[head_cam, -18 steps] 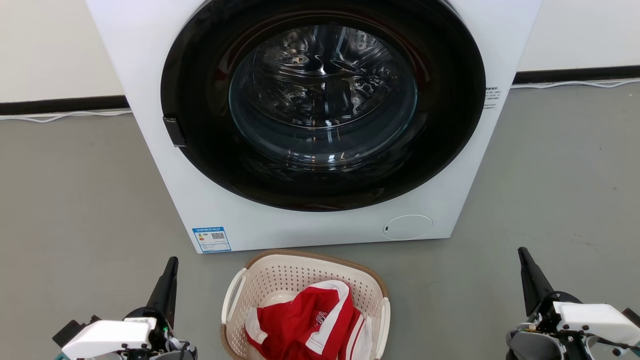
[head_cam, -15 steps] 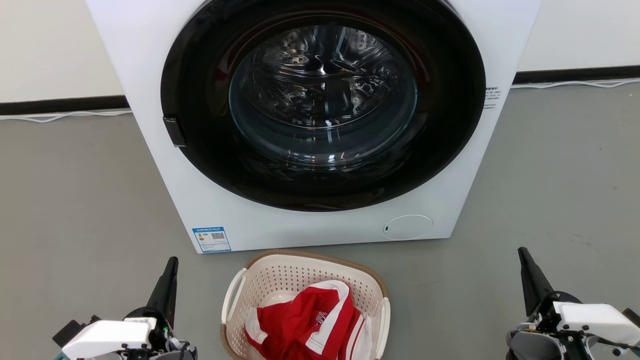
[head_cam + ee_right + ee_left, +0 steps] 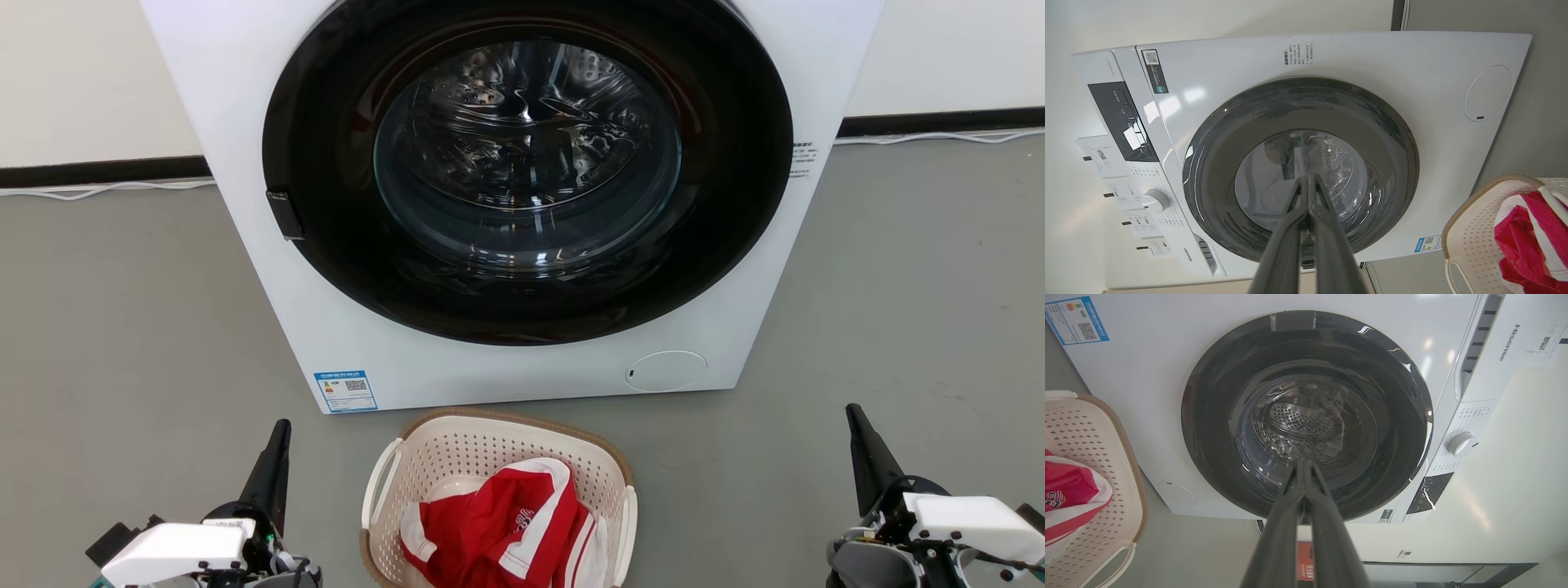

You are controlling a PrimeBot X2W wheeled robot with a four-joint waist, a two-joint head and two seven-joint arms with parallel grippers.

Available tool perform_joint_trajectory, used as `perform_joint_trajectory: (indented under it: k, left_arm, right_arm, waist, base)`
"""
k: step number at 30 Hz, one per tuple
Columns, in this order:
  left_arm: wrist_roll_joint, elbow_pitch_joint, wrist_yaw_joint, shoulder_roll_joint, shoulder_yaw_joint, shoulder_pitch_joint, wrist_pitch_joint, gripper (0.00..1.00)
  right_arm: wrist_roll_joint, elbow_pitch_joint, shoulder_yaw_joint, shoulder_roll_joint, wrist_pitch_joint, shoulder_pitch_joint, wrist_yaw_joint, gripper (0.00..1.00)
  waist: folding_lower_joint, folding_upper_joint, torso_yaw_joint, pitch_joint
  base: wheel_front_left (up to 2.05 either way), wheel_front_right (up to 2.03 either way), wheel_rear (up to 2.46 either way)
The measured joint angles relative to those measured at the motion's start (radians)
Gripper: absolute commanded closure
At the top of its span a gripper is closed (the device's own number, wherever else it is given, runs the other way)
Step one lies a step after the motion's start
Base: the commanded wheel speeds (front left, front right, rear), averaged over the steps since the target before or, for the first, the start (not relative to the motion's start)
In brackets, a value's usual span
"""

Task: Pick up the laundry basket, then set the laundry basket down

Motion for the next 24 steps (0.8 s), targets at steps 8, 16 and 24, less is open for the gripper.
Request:
perform_joint_trajectory:
  k: [8, 16, 24]
  left_arm:
    - [0.0, 0.0, 0.0, 0.0, 0.0, 0.0, 0.0, 1.0]
    - [0.0, 0.007, 0.0, -0.002, 0.0, 0.003, 0.0, 0.0]
    - [0.002, 0.055, 0.004, -0.013, -0.006, 0.064, -0.01, 0.0]
  right_arm:
    - [0.0, 0.0, 0.0, 0.0, 0.0, 0.0, 0.0, 1.0]
    - [0.0, 0.005, 0.001, 0.001, 0.0, 0.004, 0.0, 0.0]
    - [-0.002, 0.056, 0.011, 0.014, -0.005, 0.065, -0.001, 0.0]
  waist:
    - [0.0, 0.0, 0.0, 0.0]
    - [0.0, 0.0, 0.0, 0.0]
    - [0.0001, 0.0, 0.0, -0.001]
  base:
    - [0.0, 0.0, 0.0]
    - [0.0, 0.0, 0.0]
    - [0.0, 0.0, 0.0]
